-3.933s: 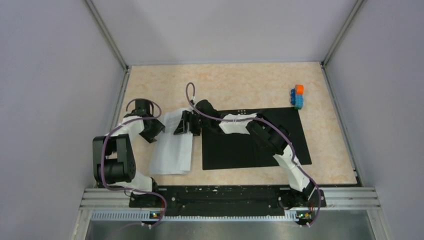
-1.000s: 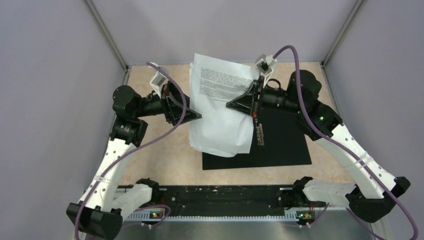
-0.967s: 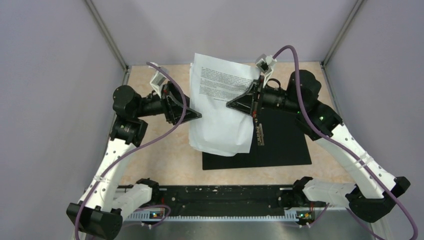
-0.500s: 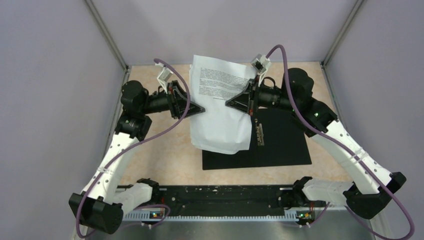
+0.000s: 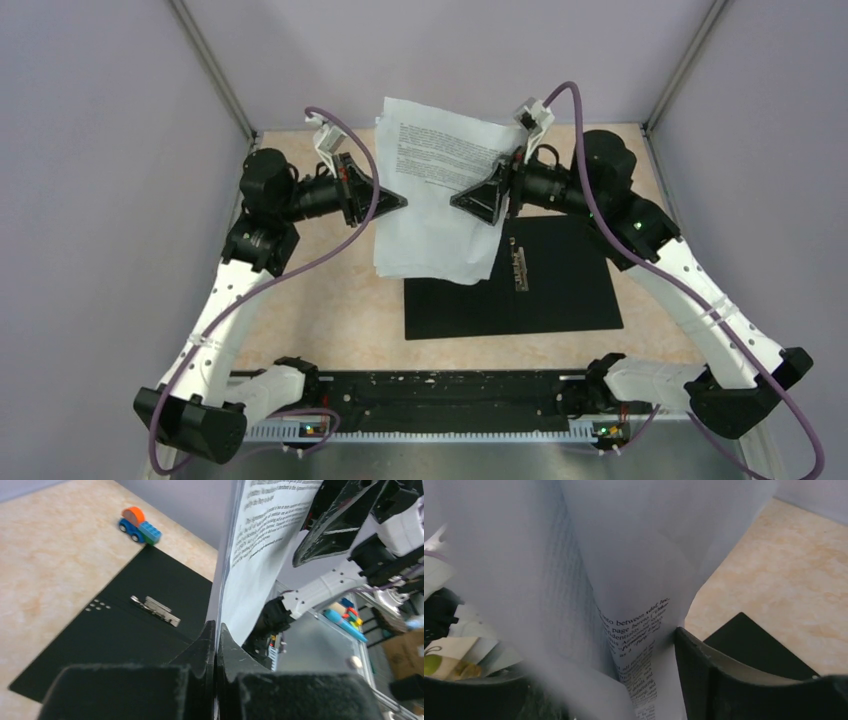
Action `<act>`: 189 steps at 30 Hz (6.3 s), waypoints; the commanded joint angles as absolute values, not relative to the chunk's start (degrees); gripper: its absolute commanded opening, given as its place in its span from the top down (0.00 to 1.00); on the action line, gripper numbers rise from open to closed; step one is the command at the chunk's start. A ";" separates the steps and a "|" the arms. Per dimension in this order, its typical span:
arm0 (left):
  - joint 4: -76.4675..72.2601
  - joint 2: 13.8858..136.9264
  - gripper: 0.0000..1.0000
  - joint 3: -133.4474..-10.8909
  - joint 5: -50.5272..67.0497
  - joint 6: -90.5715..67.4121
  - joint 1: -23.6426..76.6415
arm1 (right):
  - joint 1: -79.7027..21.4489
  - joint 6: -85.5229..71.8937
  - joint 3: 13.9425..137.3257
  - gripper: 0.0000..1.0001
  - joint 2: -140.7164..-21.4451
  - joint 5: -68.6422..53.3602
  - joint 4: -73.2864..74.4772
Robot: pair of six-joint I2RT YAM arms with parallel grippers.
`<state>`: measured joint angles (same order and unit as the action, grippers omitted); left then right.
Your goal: Put the files into the folder
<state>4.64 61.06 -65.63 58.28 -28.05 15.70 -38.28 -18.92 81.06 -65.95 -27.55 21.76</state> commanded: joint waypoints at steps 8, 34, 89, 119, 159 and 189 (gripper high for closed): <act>21.57 57.94 1.00 -79.94 53.37 -8.90 15.83 | -26.10 -22.25 73.03 0.10 -63.65 -33.10 4.21; 41.68 65.15 1.00 -108.82 60.24 2.95 27.06 | -20.62 -37.98 62.30 0.01 -64.16 -55.38 -40.06; -12.65 58.91 1.00 -55.17 21.13 -10.64 27.93 | -32.08 -10.69 53.50 1.00 -58.33 -16.18 -20.86; -52.60 88.95 1.00 -46.61 3.29 2.45 29.46 | -28.85 -7.79 39.86 1.00 -89.69 -7.96 -73.18; -59.57 107.09 0.39 -59.29 21.84 -7.57 16.44 | -21.89 -16.11 62.63 0.68 -117.59 -22.32 -76.28; -49.02 93.64 0.27 -63.25 40.47 -16.40 9.32 | -24.19 5.33 72.15 1.00 -94.10 -32.97 -33.13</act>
<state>-49.15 102.45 -62.85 32.58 -13.96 9.67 -22.15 -5.80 67.68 -106.37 -30.46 -45.95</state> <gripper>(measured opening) 0.723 0.006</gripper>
